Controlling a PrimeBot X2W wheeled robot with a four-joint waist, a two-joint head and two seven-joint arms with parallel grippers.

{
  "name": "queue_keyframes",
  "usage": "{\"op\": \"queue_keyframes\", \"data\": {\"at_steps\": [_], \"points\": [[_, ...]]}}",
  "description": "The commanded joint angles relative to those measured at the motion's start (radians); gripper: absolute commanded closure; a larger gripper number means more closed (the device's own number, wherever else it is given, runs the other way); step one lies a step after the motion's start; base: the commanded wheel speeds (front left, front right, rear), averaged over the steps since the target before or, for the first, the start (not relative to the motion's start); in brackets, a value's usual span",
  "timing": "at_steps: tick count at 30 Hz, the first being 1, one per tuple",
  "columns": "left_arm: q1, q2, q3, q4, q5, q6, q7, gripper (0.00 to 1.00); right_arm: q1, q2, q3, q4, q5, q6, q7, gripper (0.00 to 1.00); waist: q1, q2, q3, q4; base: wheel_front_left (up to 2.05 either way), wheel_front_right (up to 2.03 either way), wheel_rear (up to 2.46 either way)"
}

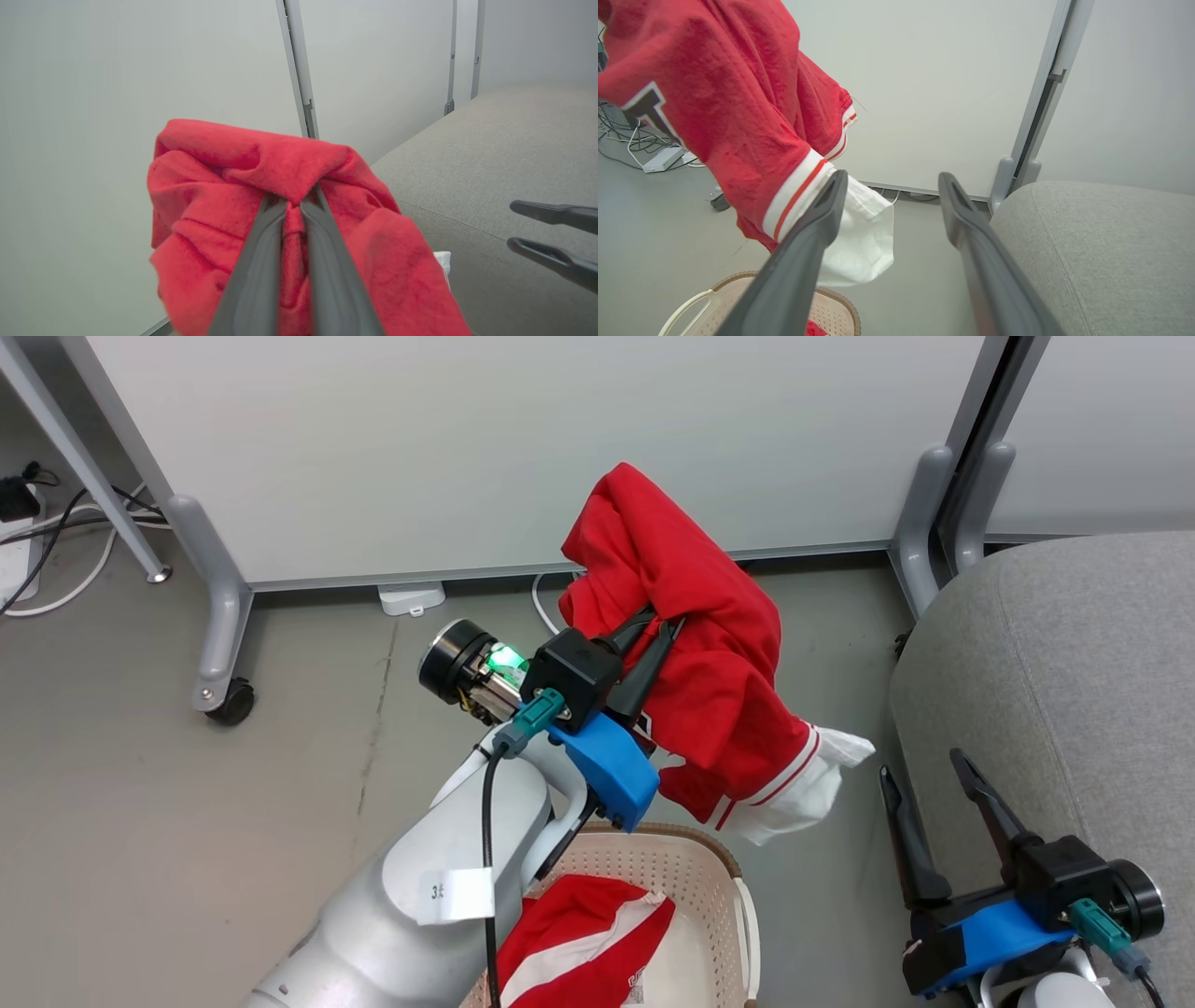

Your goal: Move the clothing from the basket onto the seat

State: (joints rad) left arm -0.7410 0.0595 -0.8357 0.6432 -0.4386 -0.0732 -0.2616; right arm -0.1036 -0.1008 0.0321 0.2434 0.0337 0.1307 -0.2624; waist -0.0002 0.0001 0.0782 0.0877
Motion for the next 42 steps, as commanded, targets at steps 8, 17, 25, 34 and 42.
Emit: {"op": "queue_keyframes", "data": {"at_steps": [8, 17, 25, 34, 42], "points": [[-0.002, 0.006, -0.010, -0.022, -0.005, 0.008, 0.008, 1.00, 0.024, 0.003, 0.008, -0.001, -0.006, 0.000, -0.004, 0.00, 0.0002, -0.0001, -0.020, 0.002, 0.00, 0.00, 0.00], [0.005, 0.013, -0.023, -0.039, -0.008, 0.013, 0.018, 1.00, -0.014, -0.029, 0.063, -0.009, -0.012, 0.000, -0.004, 0.00, 0.0002, -0.0001, -0.028, 0.006, 0.00, 0.00, 0.00], [0.000, 0.013, -0.036, -0.053, -0.011, 0.014, 0.022, 1.00, -0.102, -0.089, 0.192, 0.021, -0.010, 0.000, -0.004, 0.00, 0.0002, -0.0001, -0.026, 0.015, 0.00, 0.00, 0.00], [-0.017, 0.003, -0.063, -0.066, -0.017, 0.014, 0.022, 1.00, -0.231, -0.151, 0.358, 0.127, 0.017, 0.000, -0.004, 0.00, 0.0002, -0.0001, -0.013, 0.042, 0.00, 0.00, 0.00], [-0.030, -0.004, -0.087, -0.069, -0.025, 0.009, 0.019, 1.00, -0.320, -0.161, 0.483, 0.217, 0.058, 0.000, -0.004, 0.00, 0.0002, -0.0001, -0.006, 0.062, 0.00, 0.00, 0.00]]}}
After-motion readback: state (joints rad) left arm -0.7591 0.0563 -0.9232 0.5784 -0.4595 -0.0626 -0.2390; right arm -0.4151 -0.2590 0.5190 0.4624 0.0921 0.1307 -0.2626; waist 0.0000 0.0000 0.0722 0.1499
